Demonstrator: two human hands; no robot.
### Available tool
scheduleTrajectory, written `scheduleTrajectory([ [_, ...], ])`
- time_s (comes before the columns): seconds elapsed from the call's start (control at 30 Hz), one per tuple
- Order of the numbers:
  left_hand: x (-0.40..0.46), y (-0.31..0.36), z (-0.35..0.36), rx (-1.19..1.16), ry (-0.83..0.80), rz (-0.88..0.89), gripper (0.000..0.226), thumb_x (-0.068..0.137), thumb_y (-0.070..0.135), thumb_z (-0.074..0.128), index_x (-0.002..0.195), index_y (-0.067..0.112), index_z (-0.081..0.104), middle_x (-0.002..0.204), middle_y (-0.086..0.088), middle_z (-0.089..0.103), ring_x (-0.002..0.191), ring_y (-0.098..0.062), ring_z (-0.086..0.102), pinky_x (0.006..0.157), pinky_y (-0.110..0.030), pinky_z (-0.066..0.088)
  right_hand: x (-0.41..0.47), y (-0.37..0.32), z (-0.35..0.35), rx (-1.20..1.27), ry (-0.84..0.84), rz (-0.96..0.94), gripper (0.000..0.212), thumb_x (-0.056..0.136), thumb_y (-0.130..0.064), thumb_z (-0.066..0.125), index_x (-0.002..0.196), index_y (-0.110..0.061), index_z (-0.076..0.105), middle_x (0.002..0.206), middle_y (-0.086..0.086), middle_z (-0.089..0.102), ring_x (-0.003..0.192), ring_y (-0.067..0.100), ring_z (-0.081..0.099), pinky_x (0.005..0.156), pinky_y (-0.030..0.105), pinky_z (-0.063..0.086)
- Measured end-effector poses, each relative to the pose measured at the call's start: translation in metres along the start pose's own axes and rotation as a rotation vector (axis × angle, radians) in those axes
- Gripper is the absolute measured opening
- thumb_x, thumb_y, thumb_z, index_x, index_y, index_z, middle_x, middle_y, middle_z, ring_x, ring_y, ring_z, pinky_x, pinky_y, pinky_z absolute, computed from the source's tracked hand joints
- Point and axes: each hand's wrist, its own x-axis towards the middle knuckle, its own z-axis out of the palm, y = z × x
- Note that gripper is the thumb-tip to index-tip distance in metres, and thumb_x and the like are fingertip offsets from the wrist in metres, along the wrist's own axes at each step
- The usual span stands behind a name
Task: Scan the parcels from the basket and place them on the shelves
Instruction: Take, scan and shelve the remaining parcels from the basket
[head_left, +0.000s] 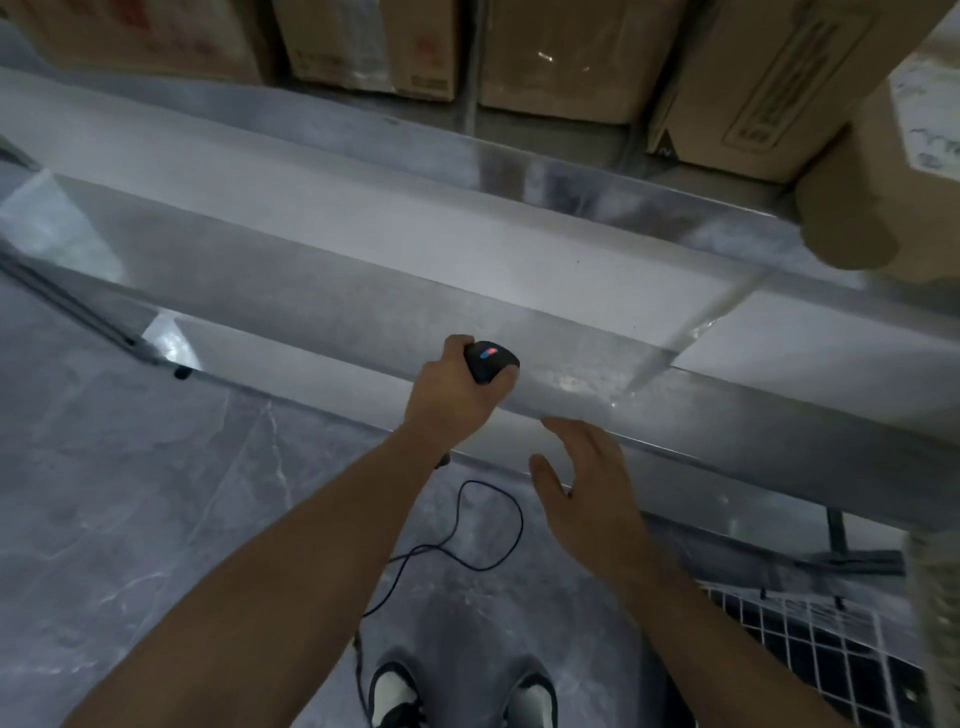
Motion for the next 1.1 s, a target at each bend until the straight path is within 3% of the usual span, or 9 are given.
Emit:
scheduleTrajectory([
  [0.13, 0.037, -0.011, 0.021, 0.028, -0.004, -0.028, 0.081, 0.087, 0.061, 0.072, 0.148, 0.016, 0.043, 0.128, -0.016, 0.062, 0.113, -0.034, 0.063, 0.092, -0.039, 0.056, 0.018, 0.013, 0.021, 0.064, 0.022, 0.04, 0.042, 0.101, -0.03, 0.059, 0.142, -0.029, 0.053, 0.136, -0.015, 0.046, 0.13, 0.004, 0.038, 0.105, 0.008, 0.022],
  [0.33, 0.084, -0.014, 0.042, 0.022, 0.022, -0.09, 0.083, 0.087, 0.063, 0.07, 0.146, 0.012, 0.044, 0.13, -0.019, 0.061, 0.115, -0.037, 0.063, 0.097, -0.046, 0.055, 0.035, 0.022, 0.043, 0.115, 0.029, 0.049, 0.041, 0.101, -0.033, 0.059, 0.141, -0.036, 0.05, 0.139, -0.015, 0.043, 0.133, 0.004, 0.038, 0.101, -0.004, 0.017],
  [0.47, 0.102, -0.018, 0.052, 0.036, 0.026, -0.117, 0.084, 0.085, 0.067, 0.069, 0.142, 0.011, 0.046, 0.128, -0.019, 0.061, 0.112, -0.036, 0.063, 0.095, -0.046, 0.057, 0.044, 0.027, 0.045, 0.102, 0.031, 0.019, 0.043, 0.101, -0.029, 0.06, 0.143, -0.028, 0.052, 0.143, -0.007, 0.046, 0.133, 0.007, 0.04, 0.101, -0.005, 0.017],
  [0.63, 0.113, -0.02, 0.063, 0.039, 0.025, -0.092, 0.078, 0.086, 0.066, 0.068, 0.137, 0.01, 0.049, 0.124, -0.016, 0.062, 0.109, -0.034, 0.064, 0.09, -0.042, 0.058, 0.057, 0.031, 0.048, 0.103, 0.011, 0.007, 0.047, 0.1, -0.029, 0.061, 0.146, -0.025, 0.051, 0.144, -0.006, 0.046, 0.136, 0.011, 0.04, 0.108, 0.015, 0.027],
  [0.8, 0.13, -0.025, 0.071, 0.051, 0.037, -0.049, 0.076, 0.088, 0.064, 0.068, 0.135, 0.008, 0.05, 0.124, -0.017, 0.064, 0.113, -0.035, 0.064, 0.091, -0.04, 0.055, 0.067, 0.031, 0.051, 0.113, 0.014, 0.003, 0.054, 0.094, -0.044, 0.051, 0.146, -0.029, 0.051, 0.144, -0.007, 0.046, 0.136, 0.009, 0.039, 0.111, 0.019, 0.031],
  [0.97, 0.135, -0.026, 0.07, 0.171, 0.06, -0.031, 0.084, 0.084, 0.074, 0.062, 0.136, 0.01, 0.048, 0.127, -0.014, 0.061, 0.119, -0.036, 0.06, 0.097, -0.048, 0.054, 0.07, 0.038, 0.051, 0.123, 0.057, 0.014, 0.047, 0.099, -0.03, 0.062, 0.145, -0.03, 0.051, 0.143, -0.007, 0.047, 0.134, 0.011, 0.042, 0.113, 0.032, 0.04],
  [1.1, 0.13, -0.027, 0.064, 0.166, 0.029, -0.085, 0.095, 0.081, 0.075, 0.065, 0.143, 0.009, 0.038, 0.137, -0.015, 0.052, 0.126, -0.037, 0.054, 0.1, -0.049, 0.05, 0.065, 0.038, 0.051, 0.137, 0.044, 0.063, 0.048, 0.099, -0.031, 0.062, 0.145, -0.035, 0.05, 0.143, -0.012, 0.045, 0.132, 0.008, 0.043, 0.111, 0.038, 0.043],
])
